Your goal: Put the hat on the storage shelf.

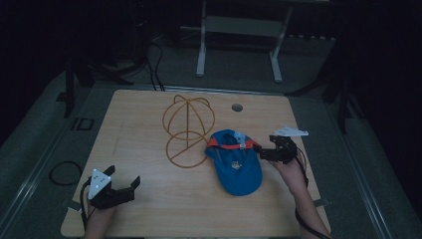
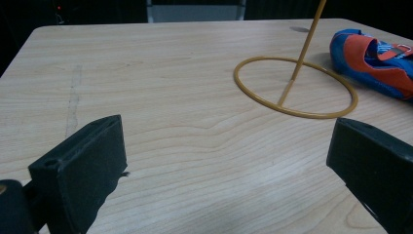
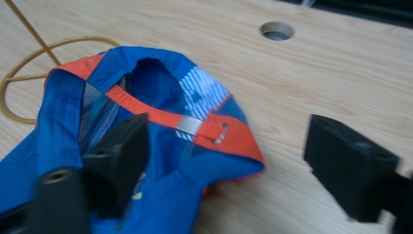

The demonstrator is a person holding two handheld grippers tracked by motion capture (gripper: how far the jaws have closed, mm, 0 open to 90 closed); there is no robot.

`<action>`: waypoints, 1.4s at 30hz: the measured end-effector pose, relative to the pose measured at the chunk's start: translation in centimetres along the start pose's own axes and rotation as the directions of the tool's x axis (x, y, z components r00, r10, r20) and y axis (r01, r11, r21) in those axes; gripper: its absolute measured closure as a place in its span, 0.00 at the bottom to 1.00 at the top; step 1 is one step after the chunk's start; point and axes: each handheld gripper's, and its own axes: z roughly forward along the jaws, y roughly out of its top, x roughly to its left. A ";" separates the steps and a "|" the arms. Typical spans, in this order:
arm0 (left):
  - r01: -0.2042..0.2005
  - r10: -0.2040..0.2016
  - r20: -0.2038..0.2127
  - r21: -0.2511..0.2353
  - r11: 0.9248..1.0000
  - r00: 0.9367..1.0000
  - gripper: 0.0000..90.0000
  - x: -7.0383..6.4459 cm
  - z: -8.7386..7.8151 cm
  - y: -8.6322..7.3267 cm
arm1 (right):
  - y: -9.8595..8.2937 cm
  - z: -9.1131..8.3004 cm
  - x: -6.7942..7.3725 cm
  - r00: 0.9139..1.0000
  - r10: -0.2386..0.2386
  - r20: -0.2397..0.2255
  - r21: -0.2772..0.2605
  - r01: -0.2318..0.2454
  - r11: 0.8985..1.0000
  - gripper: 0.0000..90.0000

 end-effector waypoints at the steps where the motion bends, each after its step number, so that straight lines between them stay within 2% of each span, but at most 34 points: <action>1: 0.001 -0.001 0.000 0.000 1.000 1.000 0.02 0.0 0.0 0.0 | 0.3 0.5 0.0 1.000 0.000 -0.009 0.008 0.000 1.000 0.25; 3: 0.001 -0.001 -0.001 -0.001 1.000 1.000 0.02 0.0 0.0 0.0 | 0.8 1.6 0.1 1.000 -0.005 -0.022 0.026 0.005 1.000 0.28; 4: 0.003 -0.003 0.003 -0.002 1.000 1.000 0.02 0.0 0.0 0.0 | 1.3 2.6 0.3 0.999 -0.015 -0.036 0.038 0.016 0.999 0.33; 5: 0.002 -0.002 0.000 -0.001 1.000 1.000 0.02 0.0 0.0 0.0 | 1.3 2.6 0.3 0.999 -0.015 -0.036 0.038 0.016 0.999 0.33; 6: 0.001 -0.001 0.005 0.002 1.000 1.000 0.02 0.1 0.0 0.0 | 1.8 3.7 0.6 0.999 -0.030 -0.033 0.058 0.032 0.998 0.33; 7: 0.002 -0.002 0.007 0.003 1.000 1.000 0.02 0.1 0.1 0.0 | 1.8 3.7 0.6 0.999 -0.030 -0.033 0.058 0.032 0.998 0.33; 8: 0.002 -0.002 0.005 0.003 1.000 1.000 0.02 0.1 0.1 0.0 | 2.2 4.8 0.8 0.999 -0.035 -0.035 0.075 0.037 0.996 0.33; 9: 0.004 -0.004 0.009 0.006 1.000 1.000 0.02 0.1 0.1 0.0 | 2.2 4.8 0.8 0.999 -0.035 -0.035 0.075 0.037 0.996 0.33; 10: 0.005 -0.005 0.013 0.005 1.000 1.000 0.02 0.0 0.2 -0.1 | 2.6 5.8 1.0 0.999 -0.030 -0.038 0.088 0.034 0.996 0.33; 14: 0.004 -0.004 0.005 0.002 1.000 1.000 0.02 0.0 0.1 0.0 | 3.1 7.1 1.1 0.999 -0.020 -0.043 0.105 0.025 0.994 0.33; 16: 0.003 -0.003 -0.008 -0.006 1.000 1.000 0.02 0.0 0.0 0.0 | 3.3 8.5 1.3 0.999 -0.022 -0.037 0.139 0.027 0.990 0.30; 19: 0.011 -0.012 -0.013 -0.016 1.000 1.000 0.02 0.2 -0.1 0.1 | 3.4 9.7 1.6 0.999 -0.010 -0.040 0.181 0.018 0.983 0.27; 21: 0.022 -0.022 -0.008 -0.012 1.000 1.000 0.02 0.3 -0.1 0.0 | 3.3 10.1 1.8 0.999 -0.009 -0.043 0.191 0.018 0.981 0.27; 23: 0.024 -0.024 -0.005 -0.005 1.000 1.000 0.01 0.3 0.0 0.0 | 3.1 11.1 2.5 0.998 -0.053 -0.036 0.229 0.060 0.971 0.25; 25: 0.024 -0.024 -0.002 -0.003 1.000 1.000 0.02 0.3 0.1 0.0 | 3.0 11.4 2.7 0.998 -0.055 -0.038 0.237 0.063 0.969 0.25; 26: 0.023 -0.023 -0.003 -0.002 1.000 1.000 0.02 0.3 0.1 0.0 | 2.8 11.9 3.0 0.996 -0.077 -0.038 0.259 0.085 0.962 0.25; 29: 0.021 -0.021 -0.002 -0.002 1.000 1.000 0.02 0.3 0.1 0.0 | 2.5 12.4 3.1 0.994 -0.102 -0.026 0.297 0.105 0.949 0.26; 34: 0.023 -0.023 -0.003 -0.002 1.000 1.000 0.02 0.3 0.0 0.0 | 2.1 12.7 3.0 0.994 -0.110 0.000 0.323 0.104 0.941 0.29; 36: 0.024 -0.024 -0.007 -0.002 1.000 1.000 0.02 0.3 0.1 0.0 | 2.2 12.6 3.0 0.994 -0.112 0.002 0.327 0.105 0.939 0.38; 37: 0.027 -0.027 -0.005 -0.002 1.000 1.000 0.02 0.4 0.1 0.0 | 2.2 12.6 3.0 0.994 -0.112 0.002 0.327 0.105 0.939 0.38; 38: 0.028 -0.028 -0.006 -0.003 1.000 1.000 0.02 0.4 0.1 0.0 | 2.2 12.5 3.0 0.994 -0.109 -0.009 0.327 0.106 0.939 0.43; 39: 0.026 -0.026 -0.005 -0.002 1.000 1.000 0.02 0.3 0.1 0.0 | 2.2 12.5 3.0 0.995 -0.098 -0.018 0.328 0.098 0.940 0.49; 40: 0.024 -0.024 -0.002 0.000 1.000 1.000 0.02 0.3 0.1 0.0 | 2.2 12.4 3.1 0.995 -0.098 -0.024 0.317 0.100 0.943 0.61; 42: 0.022 -0.022 -0.002 0.002 1.000 1.000 0.02 0.3 0.1 -0.1 | 2.1 12.3 3.2 0.995 -0.100 -0.021 0.307 0.102 0.946 0.73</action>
